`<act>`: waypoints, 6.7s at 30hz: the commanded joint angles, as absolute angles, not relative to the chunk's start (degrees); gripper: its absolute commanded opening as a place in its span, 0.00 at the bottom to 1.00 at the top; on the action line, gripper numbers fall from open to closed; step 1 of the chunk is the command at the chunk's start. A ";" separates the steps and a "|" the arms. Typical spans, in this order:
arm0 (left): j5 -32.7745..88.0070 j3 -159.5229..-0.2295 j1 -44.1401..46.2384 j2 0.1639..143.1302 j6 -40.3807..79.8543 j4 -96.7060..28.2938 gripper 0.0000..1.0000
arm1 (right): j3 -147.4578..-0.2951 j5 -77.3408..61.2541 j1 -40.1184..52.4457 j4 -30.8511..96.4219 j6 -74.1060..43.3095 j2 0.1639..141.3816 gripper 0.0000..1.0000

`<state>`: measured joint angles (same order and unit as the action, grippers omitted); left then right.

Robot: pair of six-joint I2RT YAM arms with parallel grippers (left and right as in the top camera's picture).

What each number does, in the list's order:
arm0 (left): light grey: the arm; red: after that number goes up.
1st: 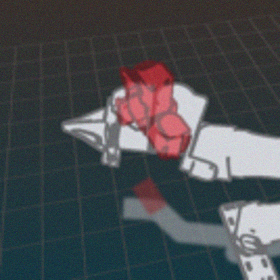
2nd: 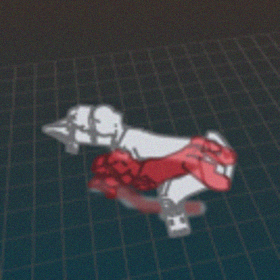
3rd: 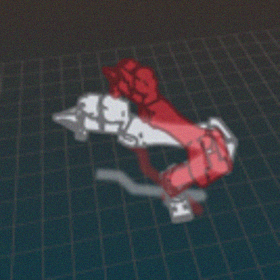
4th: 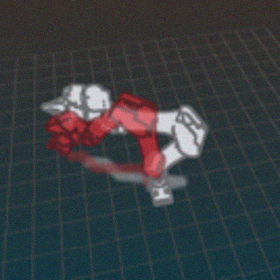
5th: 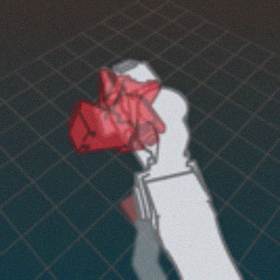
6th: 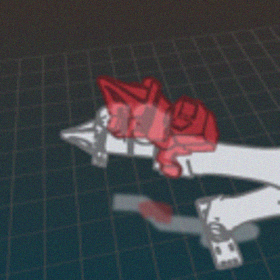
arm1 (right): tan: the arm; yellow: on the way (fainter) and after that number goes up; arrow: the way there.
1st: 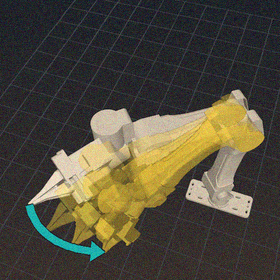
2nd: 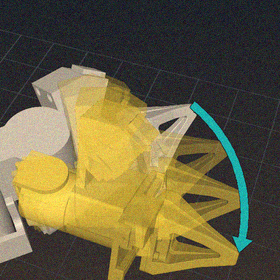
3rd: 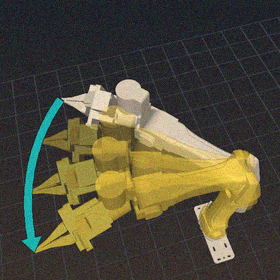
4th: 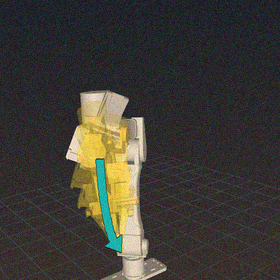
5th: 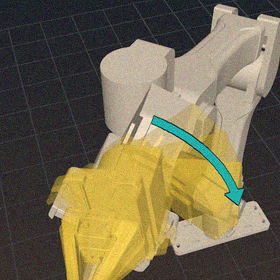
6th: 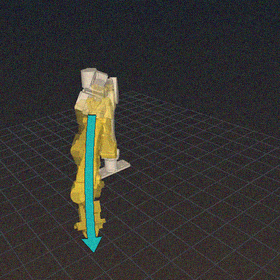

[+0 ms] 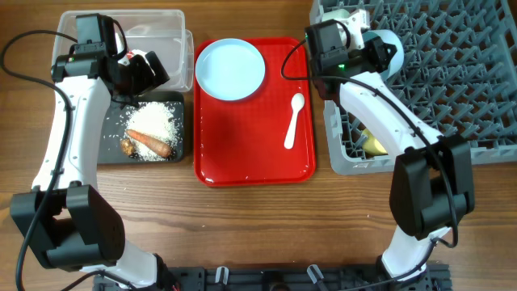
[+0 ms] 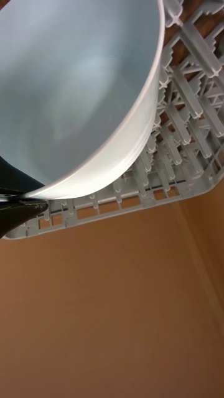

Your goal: Sort waste into correct bins and load items into the dishwasher rack

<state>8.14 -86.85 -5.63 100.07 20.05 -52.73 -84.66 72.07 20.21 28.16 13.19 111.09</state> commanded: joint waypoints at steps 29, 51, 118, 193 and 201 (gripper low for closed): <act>7.81 -87.07 -5.54 99.44 19.77 -52.60 1.00 | -90.19 46.63 31.33 45.78 6.02 107.98 1.00; 7.81 -87.07 -5.54 99.44 19.77 -52.60 1.00 | -95.13 1.63 31.00 23.49 -52.56 128.16 0.64; 7.81 -87.07 -5.54 99.44 19.77 -52.60 1.00 | -95.15 38.41 7.86 5.93 23.22 115.74 1.00; 7.81 -87.07 -5.54 99.44 19.77 -52.60 1.00 | -93.06 16.60 26.11 35.62 -29.95 128.33 0.50; 7.81 -87.07 -5.54 99.44 19.77 -52.60 1.00 | -93.01 14.96 26.11 36.91 -28.86 132.66 0.39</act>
